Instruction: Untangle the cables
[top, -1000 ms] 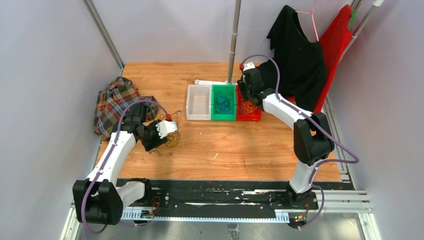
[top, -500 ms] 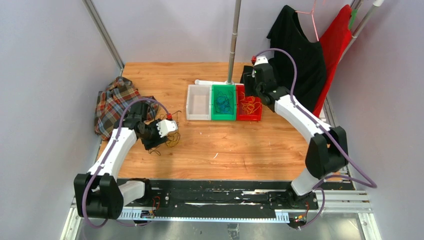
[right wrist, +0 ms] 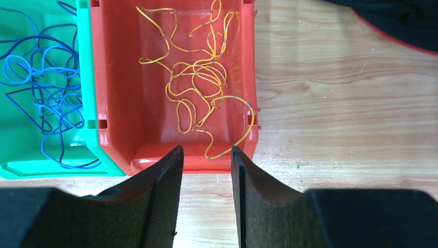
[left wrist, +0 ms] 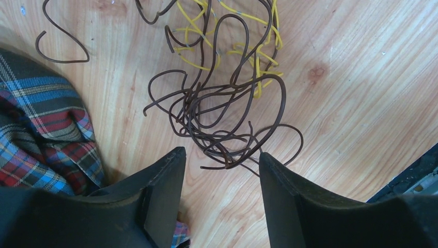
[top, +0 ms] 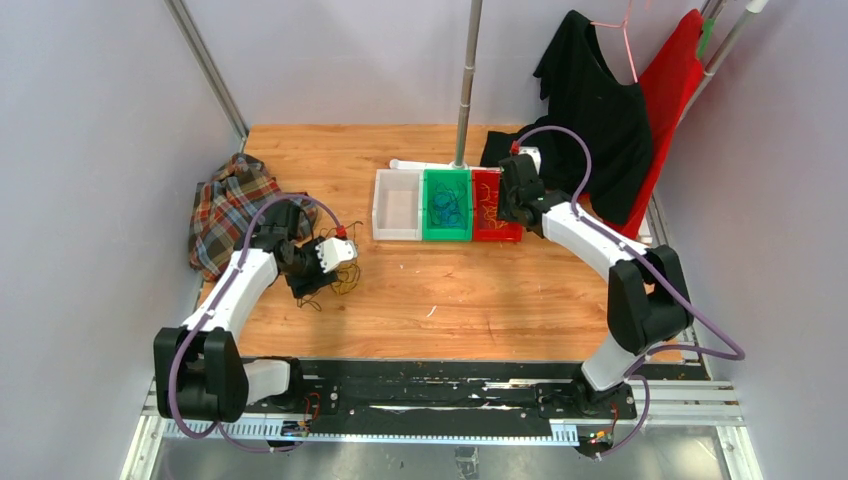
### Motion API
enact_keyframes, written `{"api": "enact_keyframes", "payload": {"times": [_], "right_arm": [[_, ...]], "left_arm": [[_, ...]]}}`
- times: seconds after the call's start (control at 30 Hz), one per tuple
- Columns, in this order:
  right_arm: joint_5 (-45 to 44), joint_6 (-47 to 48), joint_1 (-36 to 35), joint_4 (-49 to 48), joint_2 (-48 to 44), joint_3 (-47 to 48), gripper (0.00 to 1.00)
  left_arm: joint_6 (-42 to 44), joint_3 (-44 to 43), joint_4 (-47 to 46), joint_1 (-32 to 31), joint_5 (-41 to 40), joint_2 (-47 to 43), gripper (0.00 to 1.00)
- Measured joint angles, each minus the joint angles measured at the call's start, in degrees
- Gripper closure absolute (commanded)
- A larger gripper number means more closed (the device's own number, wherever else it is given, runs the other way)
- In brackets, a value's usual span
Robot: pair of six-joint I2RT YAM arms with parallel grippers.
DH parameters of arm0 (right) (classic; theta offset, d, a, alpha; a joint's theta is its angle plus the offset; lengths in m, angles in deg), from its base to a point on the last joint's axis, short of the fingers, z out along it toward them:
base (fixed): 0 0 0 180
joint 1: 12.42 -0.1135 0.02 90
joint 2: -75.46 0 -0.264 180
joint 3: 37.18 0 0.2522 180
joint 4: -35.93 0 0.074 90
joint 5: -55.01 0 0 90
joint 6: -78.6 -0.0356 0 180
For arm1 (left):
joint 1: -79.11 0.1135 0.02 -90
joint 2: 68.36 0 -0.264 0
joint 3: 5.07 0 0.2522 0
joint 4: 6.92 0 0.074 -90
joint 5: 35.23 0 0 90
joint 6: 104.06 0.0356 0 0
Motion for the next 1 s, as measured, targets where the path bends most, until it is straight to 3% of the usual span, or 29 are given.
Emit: {"api": "enact_keyframes", "payload": {"times": [0.3,0.7,0.87,1.0], "right_arm": [[-1.1,-2.6,-0.1,3.1,7.3,4.6,0.67],[-4.2,-1.4,-0.1,5.8,18.3,12.2,0.74],[-3.1,-0.5,-0.1,5.6,22.3,15.4,0.79],[-0.6,0.9,-0.9,5.5,23.1,15.8,0.71]], "left_arm": [[0.7,0.3,0.0,0.0,-1.3,-0.2,0.33],[0.7,-0.1,0.5,0.0,-1.2,-1.3,0.33],[0.8,-0.3,0.5,0.0,-1.2,-1.3,0.37],[0.8,-0.5,0.6,0.0,-1.2,-1.3,0.47]]}}
